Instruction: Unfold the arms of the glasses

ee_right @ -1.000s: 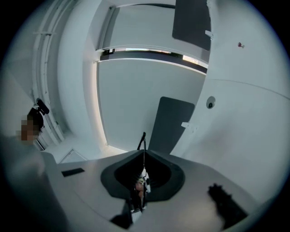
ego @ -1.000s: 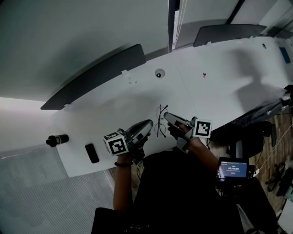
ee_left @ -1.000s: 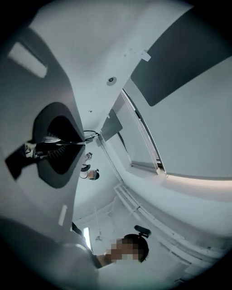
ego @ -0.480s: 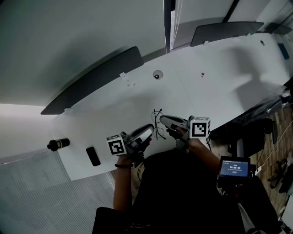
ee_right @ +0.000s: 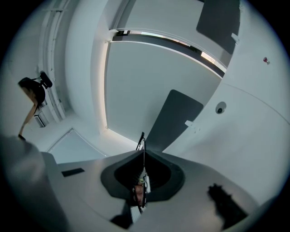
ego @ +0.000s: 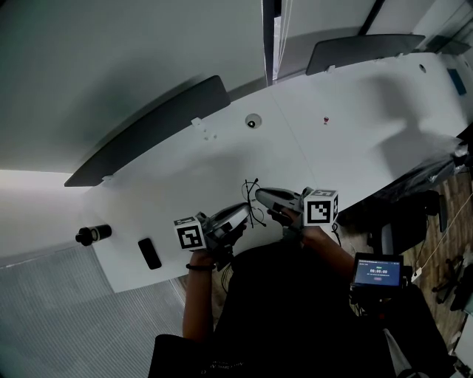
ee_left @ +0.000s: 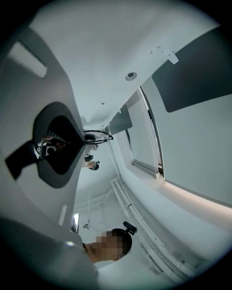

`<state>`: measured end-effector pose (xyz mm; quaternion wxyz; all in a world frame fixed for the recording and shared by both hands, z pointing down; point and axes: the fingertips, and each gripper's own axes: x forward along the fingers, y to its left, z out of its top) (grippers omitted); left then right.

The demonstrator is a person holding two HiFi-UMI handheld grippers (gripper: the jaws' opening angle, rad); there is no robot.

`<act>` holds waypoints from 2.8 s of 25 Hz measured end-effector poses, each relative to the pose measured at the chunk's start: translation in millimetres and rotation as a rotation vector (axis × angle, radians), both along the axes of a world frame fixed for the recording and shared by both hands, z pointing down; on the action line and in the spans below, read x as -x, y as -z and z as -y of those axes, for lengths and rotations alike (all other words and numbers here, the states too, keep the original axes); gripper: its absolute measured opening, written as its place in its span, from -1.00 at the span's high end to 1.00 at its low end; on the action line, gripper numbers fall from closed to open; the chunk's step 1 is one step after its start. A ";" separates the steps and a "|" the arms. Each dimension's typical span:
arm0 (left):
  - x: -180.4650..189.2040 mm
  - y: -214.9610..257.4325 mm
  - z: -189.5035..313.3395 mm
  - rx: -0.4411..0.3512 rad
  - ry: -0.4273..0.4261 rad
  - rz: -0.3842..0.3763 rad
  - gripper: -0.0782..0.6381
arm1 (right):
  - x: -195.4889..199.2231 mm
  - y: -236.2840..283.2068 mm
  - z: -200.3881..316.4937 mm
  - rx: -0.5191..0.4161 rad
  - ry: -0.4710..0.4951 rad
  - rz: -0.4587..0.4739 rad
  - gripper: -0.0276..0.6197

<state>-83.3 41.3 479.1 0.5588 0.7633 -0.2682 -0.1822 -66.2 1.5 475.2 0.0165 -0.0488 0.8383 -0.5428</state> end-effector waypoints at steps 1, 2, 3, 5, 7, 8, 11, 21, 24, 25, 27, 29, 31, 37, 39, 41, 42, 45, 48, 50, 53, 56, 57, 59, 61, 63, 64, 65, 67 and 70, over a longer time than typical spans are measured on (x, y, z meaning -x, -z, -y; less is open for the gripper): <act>-0.1 0.2 -0.1 -0.001 -0.002 0.001 0.70 | -0.1 0.5 -0.1 0.001 0.000 0.003 0.86; -0.5 0.3 -0.2 -0.002 -0.006 0.001 0.71 | -0.1 0.9 -0.3 0.000 0.001 0.004 0.86; -0.8 0.4 -0.3 -0.003 -0.011 0.001 0.71 | -0.1 1.0 -0.4 -0.001 0.002 0.005 0.86; -0.6 1.2 -0.5 -0.005 -0.016 0.002 0.72 | -0.2 0.9 -0.1 -0.004 0.001 0.004 0.86; 0.0 2.9 -0.4 -0.011 -0.016 0.006 0.71 | -0.5 0.8 0.8 -0.005 -0.003 0.004 0.86; 0.0 3.9 -0.7 -0.013 -0.017 0.010 0.71 | -0.6 0.9 1.3 -0.005 -0.006 0.005 0.86; -0.3 7.5 0.0 -0.017 -0.015 0.023 0.71 | -1.0 3.0 3.0 -0.001 -0.013 0.017 0.86; 0.2 25.4 2.4 -0.036 0.020 0.113 0.70 | -3.9 10.5 9.0 0.006 -0.034 0.055 0.86; -3.3 40.3 1.9 -0.077 0.011 0.150 0.69 | -4.9 18.2 13.6 0.030 -0.049 0.081 0.86; -4.0 45.7 1.6 -0.093 0.009 0.160 0.68 | -5.3 20.7 15.2 0.037 -0.054 0.092 0.86; -4.4 55.9 1.0 -0.126 0.009 0.180 0.67 | -5.7 25.7 18.3 0.041 -0.060 0.111 0.86; -5.0 65.7 -0.6 -0.168 0.008 0.197 0.67 | -5.7 32.1 21.2 0.036 -0.064 0.131 0.86; -7.1 77.5 -4.4 -0.239 0.001 0.206 0.66 | -7.2 40.4 24.2 0.029 -0.070 0.151 0.86; -15.3 122.9 -23.6 -0.539 -0.048 0.208 0.64 | -10.9 93.2 31.5 -0.160 -0.062 0.191 0.86; -17.2 134.5 -29.7 -0.598 -0.066 0.194 0.62 | -10.8 113.2 30.2 -0.250 -0.050 0.203 0.86; -17.5 140.3 -37.5 -0.650 -0.088 0.198 0.61 | -11.3 128.5 29.3 -0.311 -0.050 0.218 0.86; -17.6 140.6 -41.4 -0.671 -0.103 0.209 0.60 | -11.9 133.0 29.6 -0.328 -0.051 0.226 0.86; -19.6 144.6 -50.4 -0.709 -0.145 0.210 0.68 | -15.5 133.4 35.2 -0.330 -0.072 0.240 0.86; -22.0 142.0 -54.4 -0.693 -0.172 0.208 0.70 | -21.0 127.8 42.9 -0.322 -0.098 0.233 0.86; -19.0 135.0 -53.1 -0.669 -0.164 0.226 0.69 | -22.8 128.4 43.8 -0.338 -0.098 0.237 0.86; -7.3 129.5 -44.7 -0.659 -0.089 0.267 0.69 | -21.8 130.6 38.2 -0.394 -0.077 0.236 0.86; 9.9 126.2 -18.9 -0.641 0.059 0.386 0.67 | -17.6 128.7 32.3 -0.442 -0.056 0.210 0.86; 14.7 120.8 -11.1 -0.615 0.089 0.420 0.64 | -15.6 127.7 29.6 -0.463 -0.047 0.197 0.87; 19.2 109.2 0.2 -0.526 0.106 0.418 0.58 | -11.3 125.1 22.9 -0.516 -0.028 0.169 0.86; 13.7 106.9 5.4 -0.459 0.079 0.351 0.55 | -7.6 122.1 17.0 -0.552 -0.012 0.151 0.87; 2.6 108.7 4.5 -0.446 0.021 0.314 0.55 | -5.0 119.7 12.9 -0.559 0.003 0.150 0.86; -1.7 107.9 4.0 -0.446 -0.001 0.320 0.55 | -4.4 119.0 11.1 -0.559 0.009 0.153 0.87; -4.5 105.7 4.0 -0.444 -0.013 0.335 0.55 | -4.3 118.9 9.4 -0.560 0.013 0.158 0.87; -5.7 99.1 5.5 -0.425 -0.019 0.366 0.54 | -5.3 120.1 6.9 -0.564 0.018 0.168 0.87; -4.7 92.9 5.2 -0.400 -0.025 0.385 0.53 | -5.6 121.7 3.3 -0.587 0.028 0.174 0.87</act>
